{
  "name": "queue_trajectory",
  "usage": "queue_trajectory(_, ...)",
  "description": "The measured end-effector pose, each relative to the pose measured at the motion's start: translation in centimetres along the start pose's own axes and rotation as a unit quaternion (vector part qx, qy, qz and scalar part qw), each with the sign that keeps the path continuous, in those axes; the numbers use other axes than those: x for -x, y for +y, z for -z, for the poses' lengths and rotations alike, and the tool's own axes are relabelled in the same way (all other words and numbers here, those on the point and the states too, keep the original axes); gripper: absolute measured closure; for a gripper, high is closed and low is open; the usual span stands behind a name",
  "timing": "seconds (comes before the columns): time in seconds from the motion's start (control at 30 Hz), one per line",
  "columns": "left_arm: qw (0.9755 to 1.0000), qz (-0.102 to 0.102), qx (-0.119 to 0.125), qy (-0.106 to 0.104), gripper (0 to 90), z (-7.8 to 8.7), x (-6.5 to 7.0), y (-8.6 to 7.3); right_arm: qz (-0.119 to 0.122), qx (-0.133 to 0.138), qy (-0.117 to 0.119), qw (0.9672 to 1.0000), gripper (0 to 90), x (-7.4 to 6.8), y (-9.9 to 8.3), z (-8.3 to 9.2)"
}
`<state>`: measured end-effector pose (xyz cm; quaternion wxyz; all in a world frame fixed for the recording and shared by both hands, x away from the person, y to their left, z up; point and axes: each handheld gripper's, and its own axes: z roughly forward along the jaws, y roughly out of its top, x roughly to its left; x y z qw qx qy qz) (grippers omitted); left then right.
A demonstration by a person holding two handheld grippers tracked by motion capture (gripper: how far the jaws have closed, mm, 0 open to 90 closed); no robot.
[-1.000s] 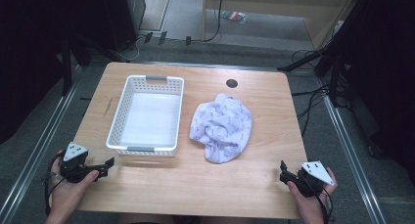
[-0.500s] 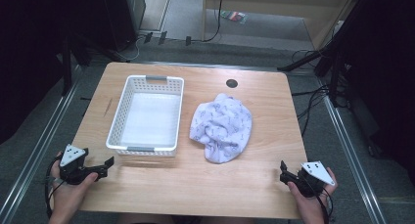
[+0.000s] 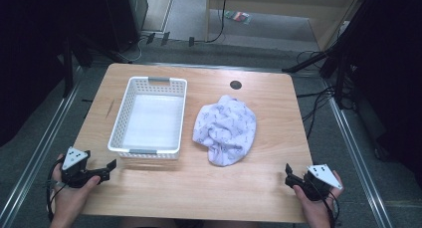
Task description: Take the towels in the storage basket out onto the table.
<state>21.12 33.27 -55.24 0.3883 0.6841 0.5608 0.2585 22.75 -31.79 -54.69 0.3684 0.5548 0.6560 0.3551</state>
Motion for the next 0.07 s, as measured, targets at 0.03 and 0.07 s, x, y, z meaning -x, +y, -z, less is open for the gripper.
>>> queue_trajectory(0.03,1.0000,0.001,-0.004,-0.002,0.2,-0.02,-0.04,0.01,0.000,0.000,0.000,1.0000,7.9,0.00,0.00,0.01)
queue_trajectory(0.07,0.9999,0.005,-0.009,-0.006,0.2,-0.12,-0.14,0.03,0.000,0.001,0.000,1.0000,7.9,-0.01,0.00,0.02)
